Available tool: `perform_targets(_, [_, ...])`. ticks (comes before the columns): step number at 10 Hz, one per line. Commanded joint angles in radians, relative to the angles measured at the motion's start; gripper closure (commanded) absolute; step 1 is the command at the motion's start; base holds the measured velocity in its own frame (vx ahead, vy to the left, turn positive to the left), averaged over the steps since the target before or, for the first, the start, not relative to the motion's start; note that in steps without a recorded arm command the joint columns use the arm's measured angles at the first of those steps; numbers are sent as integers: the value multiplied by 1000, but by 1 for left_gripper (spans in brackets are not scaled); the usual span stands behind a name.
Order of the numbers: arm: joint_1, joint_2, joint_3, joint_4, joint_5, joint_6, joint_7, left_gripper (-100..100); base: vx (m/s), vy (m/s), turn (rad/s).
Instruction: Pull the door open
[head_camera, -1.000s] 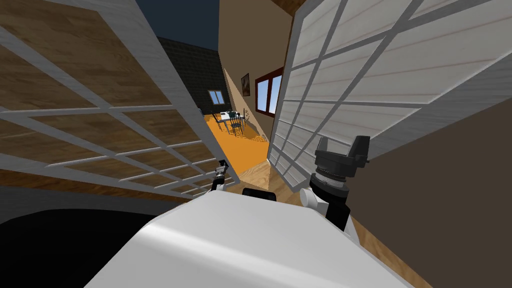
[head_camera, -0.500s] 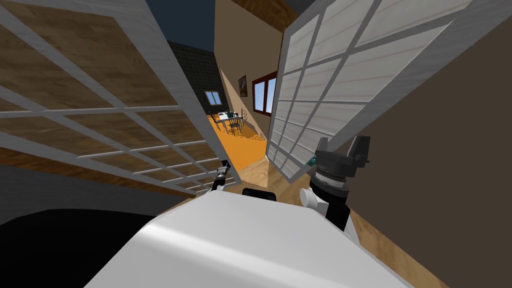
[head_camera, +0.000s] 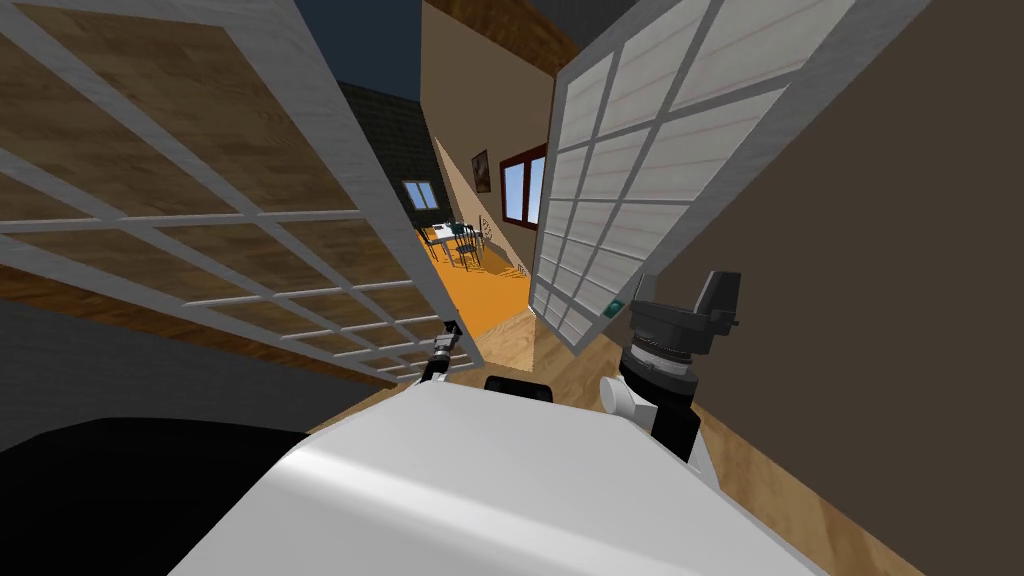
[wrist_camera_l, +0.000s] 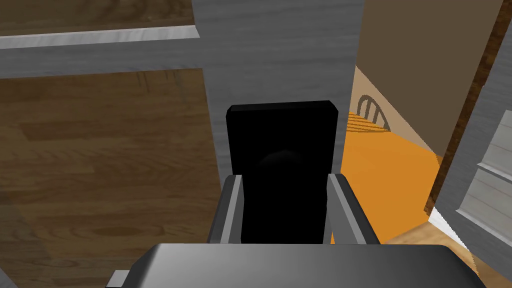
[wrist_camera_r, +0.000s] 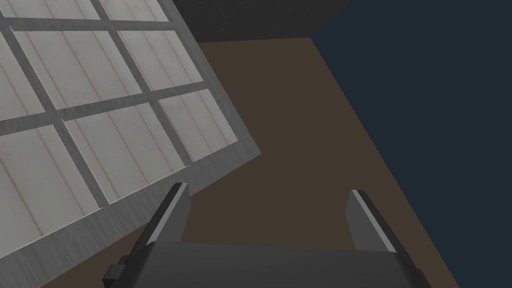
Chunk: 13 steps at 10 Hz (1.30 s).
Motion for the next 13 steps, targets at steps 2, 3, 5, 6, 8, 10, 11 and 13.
perform_targets(2, [25, 24, -38, -18, -24, -13, 40, 100, -250, 36, -94])
perform_targets(3, [31, 33, -49, -23, -32, -18, 53, 100, -256, 13, -81])
perform_targets(5, [45, 41, -66, -30, -39, -24, 63, 100, -144, 10, -53])
perform_targets(6, [52, 50, -77, -32, -45, -33, 74, 100, -255, 16, -113])
perform_targets(8, [70, 75, -107, -40, -61, -58, 105, 100, -241, 57, -99])
perform_targets(10, [87, 96, -134, -47, -75, -81, 131, 100, -221, 26, -83])
perform_targets(11, [91, 102, -141, -49, -78, -88, 139, 100, -207, 28, -48])
perform_targets(13, [103, 111, -158, -42, -82, -104, 150, 100, -127, 18, -79])
